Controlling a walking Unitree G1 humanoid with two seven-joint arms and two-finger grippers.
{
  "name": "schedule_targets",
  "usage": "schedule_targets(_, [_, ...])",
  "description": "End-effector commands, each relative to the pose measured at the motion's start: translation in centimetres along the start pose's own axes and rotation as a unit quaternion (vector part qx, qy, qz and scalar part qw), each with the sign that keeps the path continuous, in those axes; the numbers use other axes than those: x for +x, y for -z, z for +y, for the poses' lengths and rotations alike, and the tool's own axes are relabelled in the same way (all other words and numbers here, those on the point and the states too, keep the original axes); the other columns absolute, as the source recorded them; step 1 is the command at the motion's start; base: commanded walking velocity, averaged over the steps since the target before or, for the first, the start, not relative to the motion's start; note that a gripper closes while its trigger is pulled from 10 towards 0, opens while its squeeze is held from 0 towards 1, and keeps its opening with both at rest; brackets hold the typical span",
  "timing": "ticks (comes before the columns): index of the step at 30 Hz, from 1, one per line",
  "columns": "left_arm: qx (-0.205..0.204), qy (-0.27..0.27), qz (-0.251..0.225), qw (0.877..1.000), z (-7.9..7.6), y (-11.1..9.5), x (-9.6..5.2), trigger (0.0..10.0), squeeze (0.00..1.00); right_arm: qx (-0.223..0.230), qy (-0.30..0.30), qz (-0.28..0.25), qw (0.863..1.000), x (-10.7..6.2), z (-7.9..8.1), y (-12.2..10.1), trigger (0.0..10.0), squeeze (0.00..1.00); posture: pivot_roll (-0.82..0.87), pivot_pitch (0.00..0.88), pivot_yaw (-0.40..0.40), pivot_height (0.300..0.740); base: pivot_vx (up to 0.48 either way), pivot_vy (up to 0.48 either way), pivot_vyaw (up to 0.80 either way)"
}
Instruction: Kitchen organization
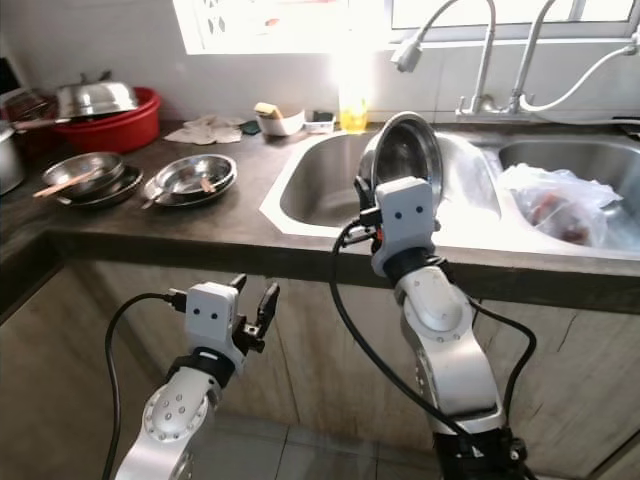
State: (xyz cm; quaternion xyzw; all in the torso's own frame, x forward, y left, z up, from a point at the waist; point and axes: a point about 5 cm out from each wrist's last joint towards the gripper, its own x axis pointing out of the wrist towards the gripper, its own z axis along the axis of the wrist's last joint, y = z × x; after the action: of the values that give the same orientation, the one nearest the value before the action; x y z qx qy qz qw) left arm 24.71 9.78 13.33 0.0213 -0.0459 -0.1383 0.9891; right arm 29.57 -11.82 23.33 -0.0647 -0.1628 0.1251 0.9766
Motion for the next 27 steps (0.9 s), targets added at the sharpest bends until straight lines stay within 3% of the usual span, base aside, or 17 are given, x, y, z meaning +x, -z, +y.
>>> schedule_targets(1, [-0.002,0.007,-0.005,1.000,-0.5,-0.3,0.1,10.0,0.00,-0.006,0.011,0.020,1.000,0.1,-0.9,0.3,10.0,0.00,0.06,0.004,0.027,0.740,0.349,0.000,0.00])
schedule_targets(10, [-0.004,0.009,-0.003,1.000,-0.5,-0.3,0.2,10.0,0.00,-0.016,-0.007,0.055,0.998,0.8,-1.6,0.9,10.0,0.00,0.05,0.005,0.026,0.740,0.352,0.000,0.00])
schedule_targets(15, [-0.023,0.030,-0.010,0.999,-1.2,-0.6,0.3,10.0,0.00,-0.069,-0.053,0.105,0.991,1.4,-2.4,1.5,10.0,0.00,0.05,0.003,0.025,0.740,0.346,0.000,0.00])
schedule_targets(27, [-0.024,0.047,-0.008,0.999,-1.6,-0.5,0.1,10.0,0.00,-0.086,-0.051,0.109,0.989,2.8,-4.0,0.8,10.0,0.00,0.05,0.007,0.025,0.740,0.338,0.000,0.00])
